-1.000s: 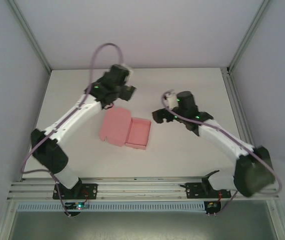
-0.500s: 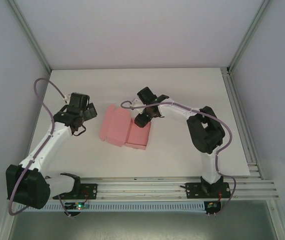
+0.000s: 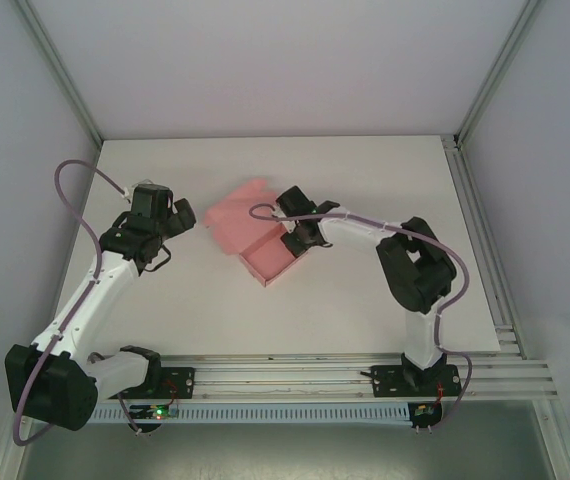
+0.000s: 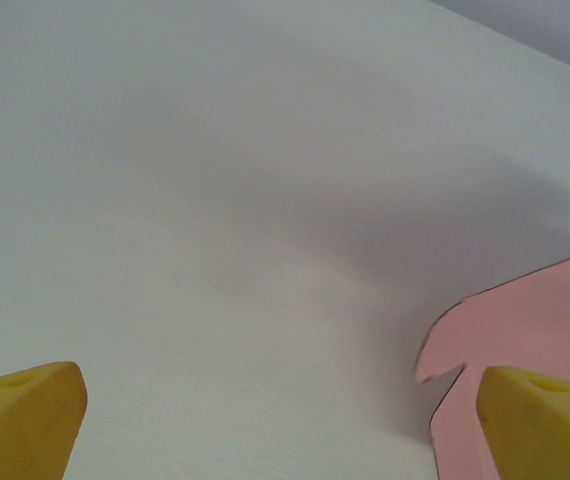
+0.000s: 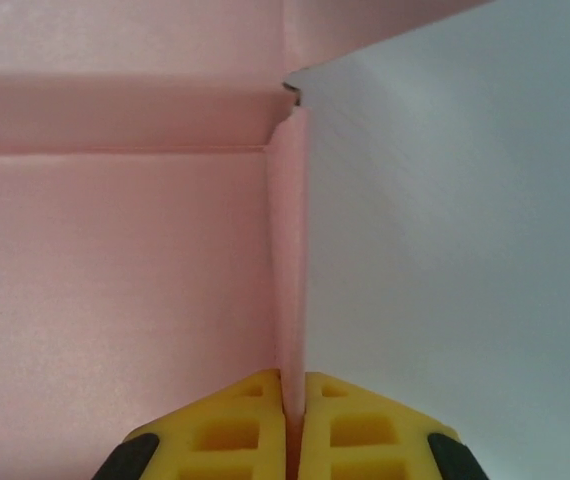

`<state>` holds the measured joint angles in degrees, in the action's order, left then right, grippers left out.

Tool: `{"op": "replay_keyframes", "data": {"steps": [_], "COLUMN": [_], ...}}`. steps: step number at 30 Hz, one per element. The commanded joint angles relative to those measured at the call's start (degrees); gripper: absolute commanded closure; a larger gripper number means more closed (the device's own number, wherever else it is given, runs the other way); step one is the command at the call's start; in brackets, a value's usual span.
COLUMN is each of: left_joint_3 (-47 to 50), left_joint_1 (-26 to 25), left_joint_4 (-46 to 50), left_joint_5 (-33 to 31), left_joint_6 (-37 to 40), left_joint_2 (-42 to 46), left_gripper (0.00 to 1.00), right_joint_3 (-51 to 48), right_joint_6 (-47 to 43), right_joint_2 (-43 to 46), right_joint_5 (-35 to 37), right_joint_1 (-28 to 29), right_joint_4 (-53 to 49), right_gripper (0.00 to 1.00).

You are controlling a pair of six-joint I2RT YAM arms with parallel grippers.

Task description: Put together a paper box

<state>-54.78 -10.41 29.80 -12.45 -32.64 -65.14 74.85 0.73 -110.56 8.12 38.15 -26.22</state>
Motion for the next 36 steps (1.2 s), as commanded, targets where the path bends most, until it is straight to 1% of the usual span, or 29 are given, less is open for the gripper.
{"op": "replay_keyframes", "data": {"steps": [1,2,3,4,5,7,9,10,11,13,15,16,19,21,23,24,25,27,28,30,31,32,34,36], "left_joint_3": [-0.14,-0.36,-0.48,-0.51,-0.59,-1.29,-2.99,-3.66,-4.28,-4.97,-5.13,-5.12,-6.67,-9.12,-12.18,-14.40,-17.48,-23.11,-26.22,-31.24,-34.12,-37.01,-43.16,-47.39], "left_joint_1": [0.45,0.49,0.49,0.52,0.48,0.49,0.49,0.49,0.48,0.40,0.39,0.39,0.40,0.40,0.41,0.52,0.48,0.51,0.43,0.66,0.75,0.86,0.84,0.75], "left_joint_4": [-3.13,-3.49,-4.23,-4.88,-5.76,-6.52,-5.94,-5.82,-5.87,-7.09,-9.15,-10.51,-11.84,-10.79,-9.86,-8.20,-6.30,-3.00,-0.50,5.35,8.40,11.43,18.33,22.55], "left_joint_5": [2.63,3.44,4.69,5.89,7.18,9.67,12.22,13.51,15.24,19.23,23.64,26.23,31.79,35.27,38.12,38.84,39.55,43.16,44.78,47.99,48.08,48.11,50.57,51.92], "left_joint_6": [-0.63,-0.91,-1.23,-1.48,-1.71,-0.99,-0.27,0.15,0.66,2.22,4.38,5.73,9.50,13.27,16.57,17.37,18.33,22.25,26.01,34.09,37.26,39.11,43.33,46.26], "left_joint_2": [-0.59,-1.19,-1.79,-2.47,-3.32,-5.05,-7.31,-8.37,-9.55,-11.42,-12.99,-13.69,-16.73,-19.88,-24.09,-26.41,-29.26,-34.20,-36.63,-40.80,-43.05,-45.21,-49.78,-53.07], "left_gripper": [0.00,0.00,0.00,0.00,0.00,0.00,0.00,0.00,0.00,0.00,0.00,0.00,0.00,0.00,0.00,0.00,0.00,0.02,0.02,0.02,0.02,0.03,0.09,0.13], "right_joint_3": [-1.69,-2.08,-2.84,-4.10,-5.68,-7.18,-7.77,-8.32,-9.33,-11.29,-12.27,-12.34,-11.58,-11.38,-11.83,-11.98,-12.13,-11.38,-10.32,-7.82,-5.96,-3.65,2.37,7.99], "right_joint_6": [20.68,26.27,33.88,38.40,41.12,46.23,49.63,51.60,52.04,53.50,52.89,52.85,49.46,44.87,37.41,33.50,28.16,19.92,15.09,10.17,7.03,5.06,0.18,-1.79], "right_joint_2": [4.29,4.76,5.05,5.35,5.47,5.62,6.06,6.49,6.91,8.13,9.48,10.41,13.55,15.83,17.82,18.42,18.75,18.41,17.66,15.89,14.29,12.53,7.74,3.18], "right_joint_5": [14.38,14.69,15.31,14.78,13.79,15.83,16.43,15.27,13.11,11.12,11.35,13.09,17.40,18.75,17.80,15.60,11.13,2.54,-2.74,-8.65,-12.81,-15.44,-20.46,-20.87], "right_joint_1": [0.96,1.09,1.54,2.21,3.39,5.03,6.17,6.45,6.73,7.47,7.90,7.85,7.16,6.23,4.53,2.99,0.70,-3.67,-6.16,-9.95,-12.13,-13.64,-15.81,-16.57], "right_joint_4": [-2.23,-3.76,-5.15,-5.11,-3.72,-3.87,-4.02,-3.58,-1.69,0.99,1.82,0.87,-2.11,-2.24,0.56,2.14,4.76,8.49,10.03,11.36,11.51,10.43,5.50,0.38], "right_gripper": [0.96,0.93,0.92,0.92,0.88,0.86,0.86,0.86,0.86,0.85,0.76,0.71,0.55,0.51,0.35,0.33,0.33,0.31,0.31,0.30,0.30,0.29,0.30,0.33]}}
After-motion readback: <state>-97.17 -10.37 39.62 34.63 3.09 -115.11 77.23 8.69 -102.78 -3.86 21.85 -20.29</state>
